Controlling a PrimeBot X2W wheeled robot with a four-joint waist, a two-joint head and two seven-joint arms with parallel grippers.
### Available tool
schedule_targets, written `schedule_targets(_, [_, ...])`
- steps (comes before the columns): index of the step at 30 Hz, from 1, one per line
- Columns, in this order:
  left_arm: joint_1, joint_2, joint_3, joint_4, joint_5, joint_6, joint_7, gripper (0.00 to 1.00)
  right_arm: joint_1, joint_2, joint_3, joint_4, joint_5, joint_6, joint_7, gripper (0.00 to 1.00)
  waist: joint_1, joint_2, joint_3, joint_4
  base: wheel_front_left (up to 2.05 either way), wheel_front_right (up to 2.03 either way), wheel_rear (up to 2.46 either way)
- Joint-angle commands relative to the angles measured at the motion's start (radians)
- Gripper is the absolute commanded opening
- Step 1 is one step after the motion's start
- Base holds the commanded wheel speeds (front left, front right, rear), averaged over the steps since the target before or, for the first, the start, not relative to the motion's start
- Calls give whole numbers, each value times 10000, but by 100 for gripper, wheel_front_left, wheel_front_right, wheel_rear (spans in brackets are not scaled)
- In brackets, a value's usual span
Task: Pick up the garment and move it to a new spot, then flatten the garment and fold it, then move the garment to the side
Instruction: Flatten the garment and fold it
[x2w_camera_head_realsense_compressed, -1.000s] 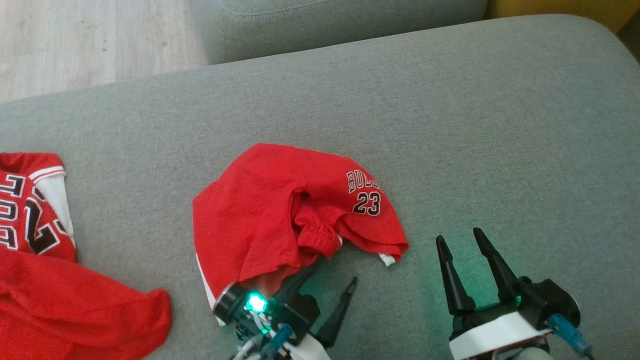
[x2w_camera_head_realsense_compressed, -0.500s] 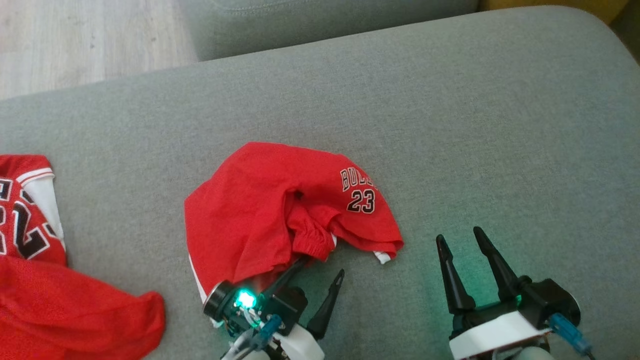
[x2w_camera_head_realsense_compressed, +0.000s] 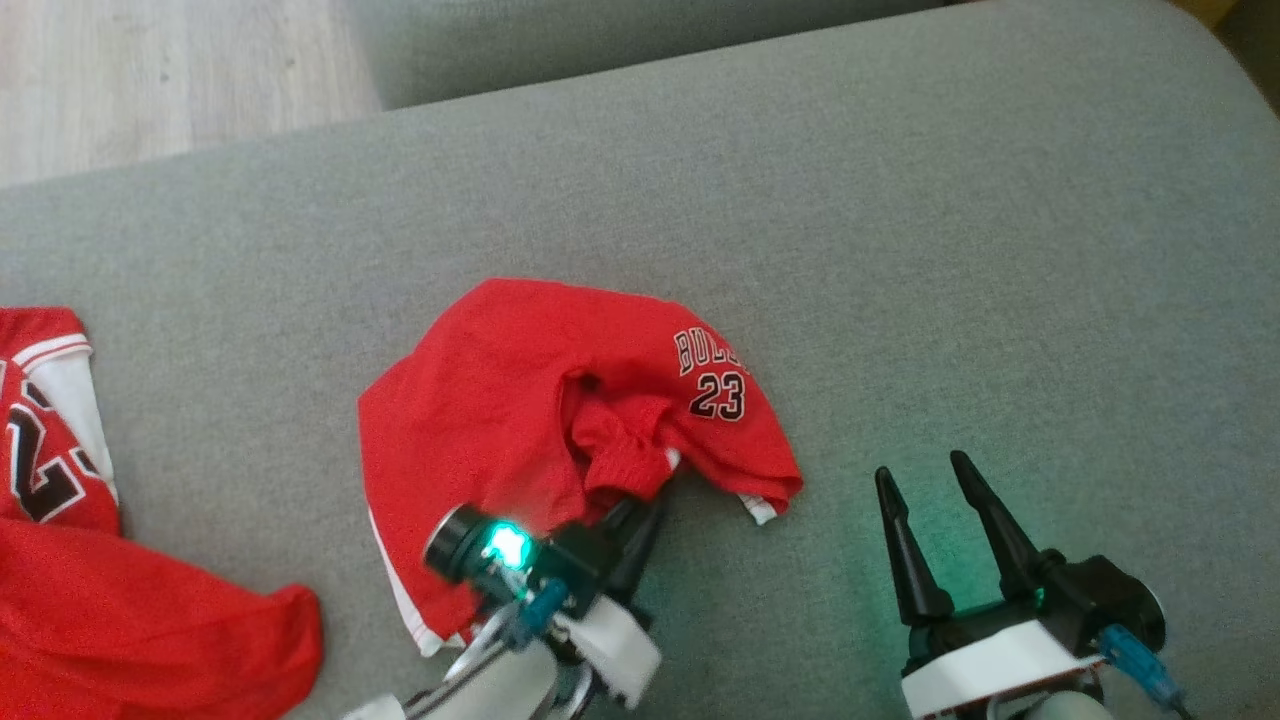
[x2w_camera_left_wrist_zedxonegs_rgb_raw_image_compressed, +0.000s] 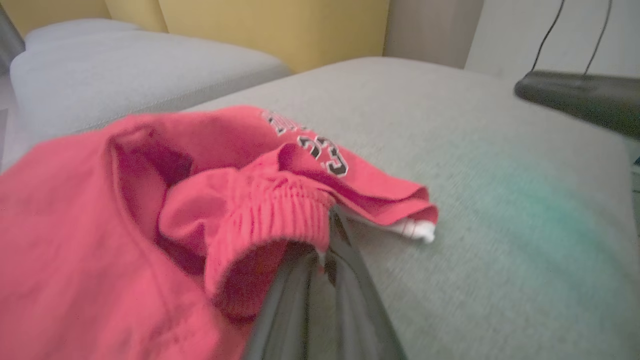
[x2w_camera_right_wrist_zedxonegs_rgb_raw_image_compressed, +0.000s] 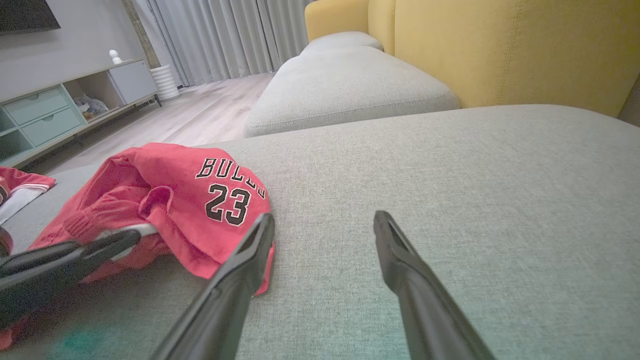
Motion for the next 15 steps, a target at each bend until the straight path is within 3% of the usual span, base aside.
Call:
schedule_targets(1, [-570, -86, 312, -453, -91, -134, -162, 0, -273, -62, 178, -295, -41, 75, -38, 100, -1, 0, -85, 8, 0, 0, 0])
schedule_targets(5, [-1361, -264, 472, -1399, -616, -1054, -117, 0, -199, -62, 220, -281, 49, 75, -38, 100, -1, 0, -411, 11, 0, 0, 0])
schedule_targets(9, [-2838, -268, 921, -2338, -1248, -1874, 581, 0, -142, -62, 398, -267, 234, 75, -38, 100, -1, 0, -783, -228, 0, 0, 0])
schedule_targets(12, [-4502, -68, 1596, -3260, -2017, -2243, 1442, 0, -84, -62, 504, -268, 394, 75, -38, 100, -1, 0, -1052, -627, 0, 0, 0])
schedule_targets(15, [-5292, 79, 2114, -3805, -2724, -2328, 2053, 0, 4, -62, 486, -292, 482, 75, -38, 100, -1, 0, -1161, -888, 0, 0, 0])
